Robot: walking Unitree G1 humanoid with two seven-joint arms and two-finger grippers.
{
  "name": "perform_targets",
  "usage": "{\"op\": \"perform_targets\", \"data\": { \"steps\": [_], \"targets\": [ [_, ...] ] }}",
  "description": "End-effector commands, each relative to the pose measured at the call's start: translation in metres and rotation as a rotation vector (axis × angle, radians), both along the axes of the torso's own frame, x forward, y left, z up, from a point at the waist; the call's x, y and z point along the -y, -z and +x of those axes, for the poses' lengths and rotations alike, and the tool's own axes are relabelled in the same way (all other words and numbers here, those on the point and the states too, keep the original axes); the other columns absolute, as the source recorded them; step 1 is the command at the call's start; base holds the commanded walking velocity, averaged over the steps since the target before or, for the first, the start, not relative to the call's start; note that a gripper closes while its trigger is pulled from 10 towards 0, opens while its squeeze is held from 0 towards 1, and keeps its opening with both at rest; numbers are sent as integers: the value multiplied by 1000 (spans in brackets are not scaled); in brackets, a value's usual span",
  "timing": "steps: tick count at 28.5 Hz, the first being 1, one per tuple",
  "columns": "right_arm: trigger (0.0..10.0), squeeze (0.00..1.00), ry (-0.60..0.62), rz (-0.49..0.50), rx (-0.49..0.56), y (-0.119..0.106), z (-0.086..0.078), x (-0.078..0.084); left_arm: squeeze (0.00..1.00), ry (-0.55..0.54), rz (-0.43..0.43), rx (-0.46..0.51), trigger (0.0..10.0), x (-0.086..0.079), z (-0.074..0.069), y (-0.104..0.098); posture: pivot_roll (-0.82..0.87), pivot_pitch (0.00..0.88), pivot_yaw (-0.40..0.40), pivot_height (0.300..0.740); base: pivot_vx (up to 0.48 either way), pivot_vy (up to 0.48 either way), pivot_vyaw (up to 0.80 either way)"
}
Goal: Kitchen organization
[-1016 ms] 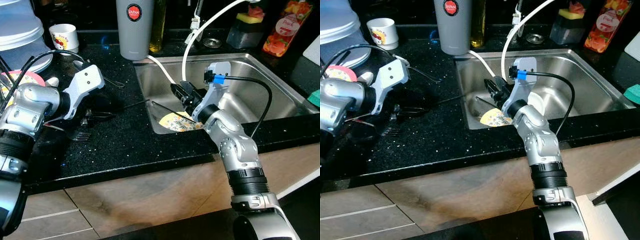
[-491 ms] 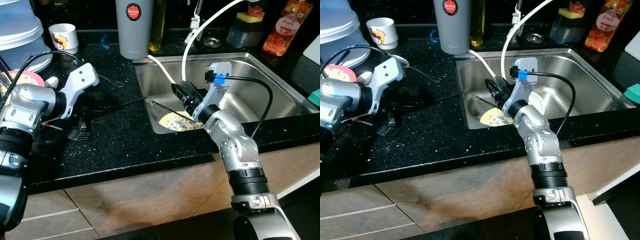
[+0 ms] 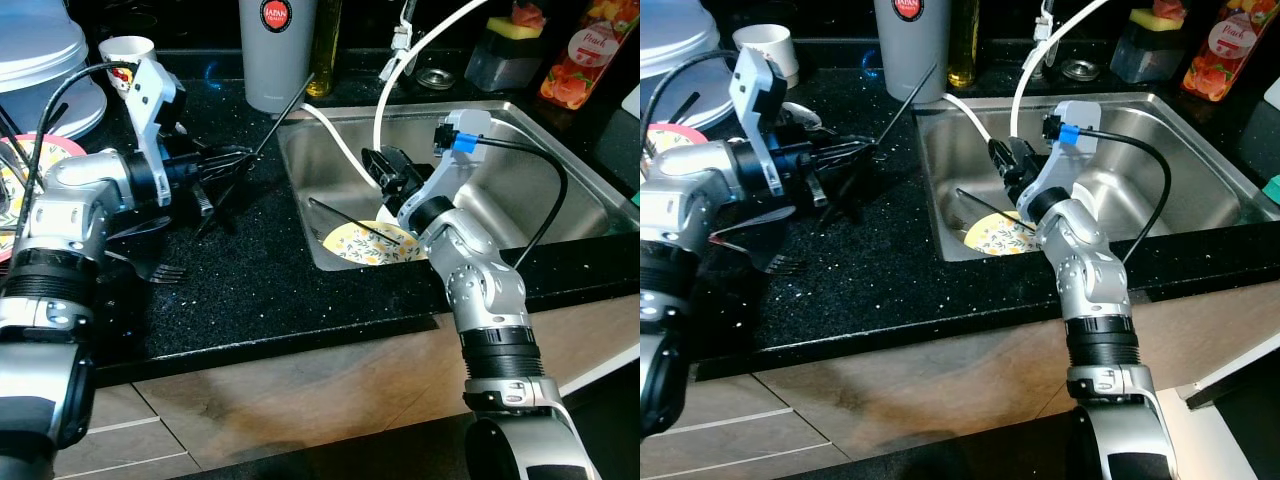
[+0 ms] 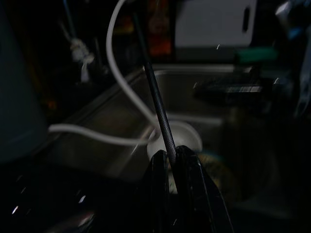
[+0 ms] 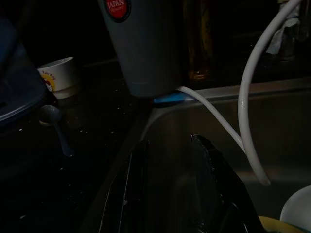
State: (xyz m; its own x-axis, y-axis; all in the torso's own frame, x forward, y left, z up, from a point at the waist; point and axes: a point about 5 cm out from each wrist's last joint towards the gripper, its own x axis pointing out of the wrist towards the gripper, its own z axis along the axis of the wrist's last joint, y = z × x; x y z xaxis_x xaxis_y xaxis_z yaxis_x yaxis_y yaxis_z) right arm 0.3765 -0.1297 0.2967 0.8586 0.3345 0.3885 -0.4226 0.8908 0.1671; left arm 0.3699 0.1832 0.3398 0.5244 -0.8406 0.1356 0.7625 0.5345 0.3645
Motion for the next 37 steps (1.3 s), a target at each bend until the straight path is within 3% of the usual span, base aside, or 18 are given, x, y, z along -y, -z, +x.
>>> {"op": "perform_targets", "data": {
  "steps": [1,6,7,8,16,17,28,37],
  "targets": [
    [10000,0,17,30,14,-2,0,4,0,26,-14,-5,0,2,-2,0,108,152,-41,740,0,0,0],
    [10000,0,-10,92,13,-4,-3,1,0,128,-17,-42,0,10,-10,1,109,154,-33,740,0,0,0],
    [10000,678,-28,112,15,-6,-3,0,0,152,-16,-51,0,13,-12,1,109,154,-33,740,0,0,0],
    [10000,1000,-42,132,19,-8,-4,-1,0,175,-3,-64,0,15,-15,4,109,154,-33,740,0,0,0],
    [10000,1000,-102,161,22,-15,-8,-12,0,193,36,-89,0,22,-19,15,104,154,-29,740,0,0,0],
    [10000,0,-126,173,7,-15,-8,-18,0,209,35,-95,0,26,-22,16,104,154,-29,740,0,0,0],
    [10000,0,-178,213,-29,-13,-8,-34,0,254,43,-116,0,36,-32,19,104,159,-32,740,0,0,0],
    [10000,0,-220,261,-25,-17,-11,-35,0,186,7,-89,0,33,-28,15,103,160,-32,740,0,0,0]
  ]
}}
